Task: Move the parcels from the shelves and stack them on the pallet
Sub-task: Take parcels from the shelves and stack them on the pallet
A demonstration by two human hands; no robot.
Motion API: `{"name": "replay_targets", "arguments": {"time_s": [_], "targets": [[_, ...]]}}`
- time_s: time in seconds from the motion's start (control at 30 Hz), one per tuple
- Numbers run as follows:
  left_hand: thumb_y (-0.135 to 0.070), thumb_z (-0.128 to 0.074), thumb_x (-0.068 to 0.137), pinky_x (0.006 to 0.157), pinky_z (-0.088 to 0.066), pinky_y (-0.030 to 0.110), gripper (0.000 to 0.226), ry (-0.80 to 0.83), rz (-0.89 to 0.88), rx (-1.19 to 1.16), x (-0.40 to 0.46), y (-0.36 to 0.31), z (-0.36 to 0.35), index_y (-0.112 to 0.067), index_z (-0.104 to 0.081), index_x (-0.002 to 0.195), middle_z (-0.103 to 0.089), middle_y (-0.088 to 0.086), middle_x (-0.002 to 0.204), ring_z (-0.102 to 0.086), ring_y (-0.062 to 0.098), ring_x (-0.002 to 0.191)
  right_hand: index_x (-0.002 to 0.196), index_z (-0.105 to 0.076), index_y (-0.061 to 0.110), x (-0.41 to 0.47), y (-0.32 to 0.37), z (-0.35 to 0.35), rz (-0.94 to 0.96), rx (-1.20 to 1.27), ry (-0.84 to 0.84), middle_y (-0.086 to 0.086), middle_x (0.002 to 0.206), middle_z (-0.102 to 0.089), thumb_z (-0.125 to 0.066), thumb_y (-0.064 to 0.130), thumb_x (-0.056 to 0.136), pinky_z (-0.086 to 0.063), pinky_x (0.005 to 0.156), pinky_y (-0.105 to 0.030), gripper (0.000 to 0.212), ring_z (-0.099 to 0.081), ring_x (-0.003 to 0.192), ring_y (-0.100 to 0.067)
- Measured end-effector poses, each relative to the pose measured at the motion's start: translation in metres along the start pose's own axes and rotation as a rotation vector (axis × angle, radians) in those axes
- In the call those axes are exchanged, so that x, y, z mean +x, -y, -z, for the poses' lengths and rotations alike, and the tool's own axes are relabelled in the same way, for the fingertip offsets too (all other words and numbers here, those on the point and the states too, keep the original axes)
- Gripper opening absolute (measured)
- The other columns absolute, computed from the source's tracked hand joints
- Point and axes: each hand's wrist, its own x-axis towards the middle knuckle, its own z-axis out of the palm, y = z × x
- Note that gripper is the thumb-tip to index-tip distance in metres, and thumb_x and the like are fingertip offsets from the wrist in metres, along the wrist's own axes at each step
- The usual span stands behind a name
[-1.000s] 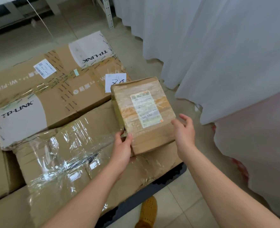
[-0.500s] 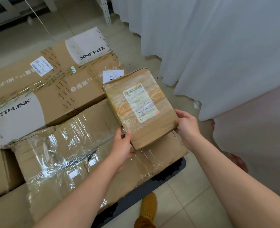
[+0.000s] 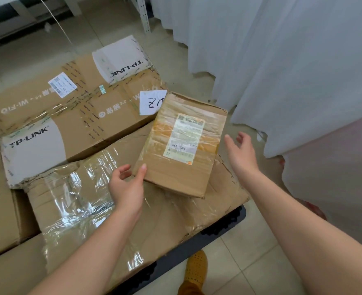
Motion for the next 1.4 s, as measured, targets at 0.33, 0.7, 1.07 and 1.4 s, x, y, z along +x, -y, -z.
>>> {"name": "replay_targets", "arguments": {"time_s": [0.33, 0.7, 1.07, 1.4], "targets": [[-0.044, -0.062, 0.094, 0.097, -0.05, 0.054, 0.055, 0.261, 0.442, -0.248, -0.007, -0.018, -0.013, -0.014, -0.048, 0.137, -0.061, 0.008, 0.129, -0.059, 0.031, 0.117, 0.155, -0.013, 0.036, 0.041, 0.041, -0.023, 0.044, 0.092, 0.108, 0.005, 0.162, -0.014, -0.058, 0.013, 0.091, -0.023, 0.118, -0.05, 0.082, -0.019, 0.148, -0.024], [-0.025, -0.048, 0.104, 0.096, -0.044, 0.053, 0.058, 0.256, 0.152, -0.038, 0.038, -0.055, 0.008, -0.044, -0.022, 0.152, -0.048, -0.017, 0.132, -0.052, 0.017, 0.111, 0.143, -0.044, 0.017, 0.016, 0.016, -0.061, 0.046, 0.087, -0.01, 0.002, 0.135, -0.039, -0.056, 0.008, 0.089, -0.031, 0.089, -0.019, 0.056, -0.041, 0.102, -0.007], [-0.033, -0.044, 0.105, 0.073, -0.055, 0.045, 0.049, 0.265, 0.177, -0.031, 0.038, -0.035, 0.005, -0.045, -0.025, 0.149, -0.056, -0.009, 0.13, -0.062, 0.022, 0.105, 0.141, -0.048, 0.02, 0.019, 0.011, -0.05, 0.143, -0.027, -0.02, 0.003, 0.135, -0.047, -0.055, 0.008, 0.092, -0.036, 0.096, -0.022, 0.051, -0.05, 0.115, -0.011], [-0.035, -0.044, 0.104, 0.063, -0.051, 0.034, 0.054, 0.287, 0.174, -0.022, 0.037, -0.037, 0.004, -0.049, -0.021, 0.151, -0.053, -0.012, 0.121, -0.059, 0.017, 0.098, 0.141, -0.049, 0.023, 0.013, 0.009, -0.047, 0.163, -0.109, -0.084, 0.004, 0.134, -0.052, -0.05, 0.013, 0.097, -0.048, 0.102, -0.043, 0.046, -0.057, 0.114, -0.02]]}}
